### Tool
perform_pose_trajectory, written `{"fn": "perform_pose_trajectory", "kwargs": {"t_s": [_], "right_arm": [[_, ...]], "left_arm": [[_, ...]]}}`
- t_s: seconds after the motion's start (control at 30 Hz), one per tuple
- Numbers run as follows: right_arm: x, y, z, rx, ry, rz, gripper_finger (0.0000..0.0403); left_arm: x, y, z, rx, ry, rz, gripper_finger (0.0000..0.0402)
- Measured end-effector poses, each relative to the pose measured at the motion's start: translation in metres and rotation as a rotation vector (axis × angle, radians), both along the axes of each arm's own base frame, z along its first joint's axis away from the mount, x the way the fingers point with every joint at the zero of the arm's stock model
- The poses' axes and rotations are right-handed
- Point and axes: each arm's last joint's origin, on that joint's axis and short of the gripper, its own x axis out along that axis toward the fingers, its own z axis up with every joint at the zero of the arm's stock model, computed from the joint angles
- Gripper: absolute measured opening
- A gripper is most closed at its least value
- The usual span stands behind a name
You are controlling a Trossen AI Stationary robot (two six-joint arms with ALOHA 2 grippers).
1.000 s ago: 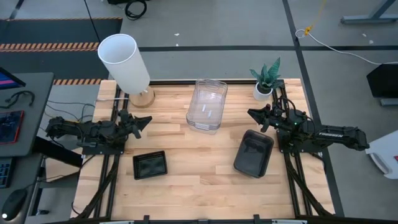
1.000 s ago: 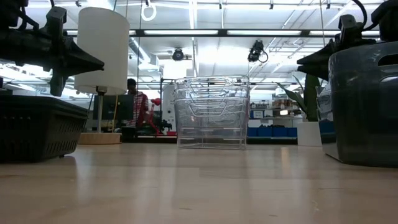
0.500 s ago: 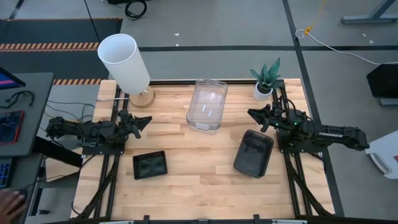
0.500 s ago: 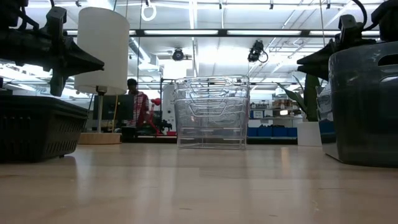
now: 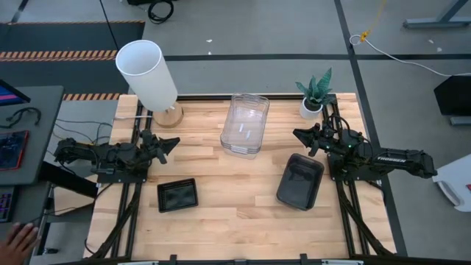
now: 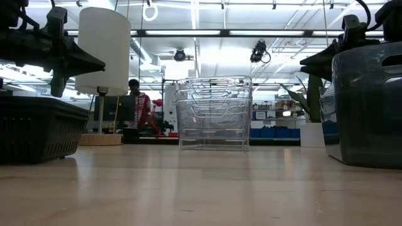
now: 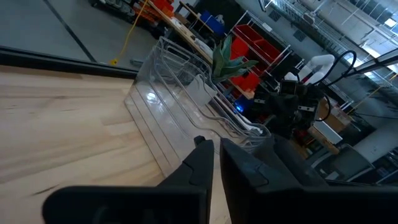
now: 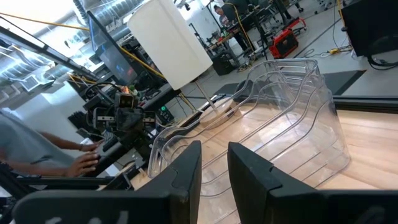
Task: Stack baskets by color
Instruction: Return to Home Position
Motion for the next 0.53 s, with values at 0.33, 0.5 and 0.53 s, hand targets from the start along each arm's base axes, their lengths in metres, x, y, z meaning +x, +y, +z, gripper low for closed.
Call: {"fn": "perform_pose_trajectory", "kwargs": {"t_s": [0.33,0.5,0.53], "right_arm": [[0.0,0.0,0.0,0.0,0.0,-0.001,0.0084],[0.0,0.0,0.0,0.0,0.0,0.0,0.0084],[0.0,0.0,0.0,0.0,0.0,-0.001,0.0084]], "left_arm": [[0.0,0.0,0.0,0.0,0.0,0.0,0.0026],[0.0,0.0,0.0,-0.001,0.0,0.0,0.0031],[0.0,0.0,0.0,0.0,0.0,0.0,0.0033]]}}
